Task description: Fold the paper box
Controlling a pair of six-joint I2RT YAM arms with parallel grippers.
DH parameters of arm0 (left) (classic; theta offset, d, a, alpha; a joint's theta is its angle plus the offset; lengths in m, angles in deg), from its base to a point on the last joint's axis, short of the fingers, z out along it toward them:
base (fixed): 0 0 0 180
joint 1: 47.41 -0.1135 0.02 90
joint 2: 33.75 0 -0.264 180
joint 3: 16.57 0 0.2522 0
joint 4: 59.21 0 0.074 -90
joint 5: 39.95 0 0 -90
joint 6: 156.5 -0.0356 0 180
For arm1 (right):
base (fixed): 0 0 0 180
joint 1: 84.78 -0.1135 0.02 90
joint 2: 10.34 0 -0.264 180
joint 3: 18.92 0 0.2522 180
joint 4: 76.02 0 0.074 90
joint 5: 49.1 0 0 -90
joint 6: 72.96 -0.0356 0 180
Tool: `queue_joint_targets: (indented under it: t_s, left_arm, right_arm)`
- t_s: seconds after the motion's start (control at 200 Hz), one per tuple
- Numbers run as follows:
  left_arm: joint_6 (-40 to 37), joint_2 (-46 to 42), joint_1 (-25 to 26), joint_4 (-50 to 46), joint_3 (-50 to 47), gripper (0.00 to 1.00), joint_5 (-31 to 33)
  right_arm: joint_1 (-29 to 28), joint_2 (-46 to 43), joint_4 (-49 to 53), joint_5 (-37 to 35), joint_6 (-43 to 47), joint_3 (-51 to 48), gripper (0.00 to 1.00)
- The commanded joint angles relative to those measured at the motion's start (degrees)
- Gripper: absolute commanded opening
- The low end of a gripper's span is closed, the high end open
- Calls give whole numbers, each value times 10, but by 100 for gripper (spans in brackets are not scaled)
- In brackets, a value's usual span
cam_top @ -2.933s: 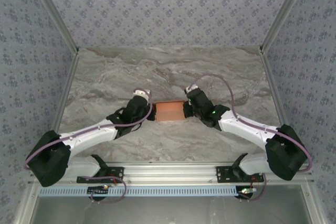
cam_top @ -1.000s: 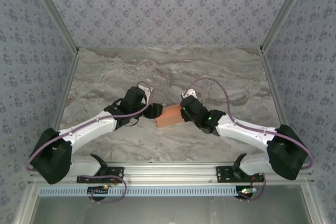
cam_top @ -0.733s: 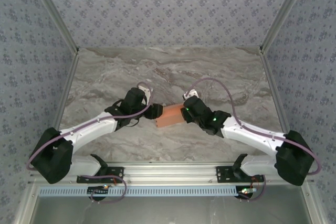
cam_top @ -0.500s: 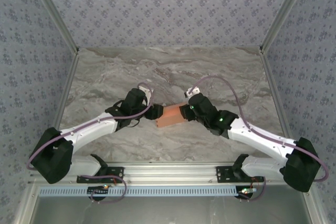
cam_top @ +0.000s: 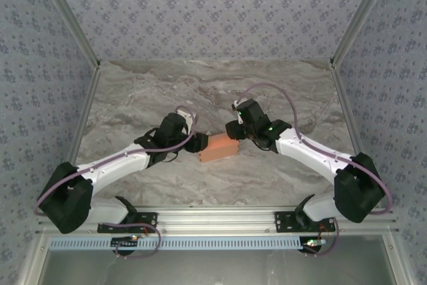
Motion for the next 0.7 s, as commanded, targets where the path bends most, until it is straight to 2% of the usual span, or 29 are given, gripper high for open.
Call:
queue_joint_targets:
  t_s: [0.0, 0.41, 0.695]
  left_arm:
    - [-9, 7, 7, -47, -13, 63, 12]
    - [12, -6, 9, -35, -37, 64, 15]
    - [46, -16, 14, 8, -74, 64, 21]
  right_arm:
    - [1, -7, 25, 15, -13, 0, 53]
    - [-2, -31, 8, 22, -51, -82, 52]
    - [-18, -41, -33, 15, -84, -152, 52]
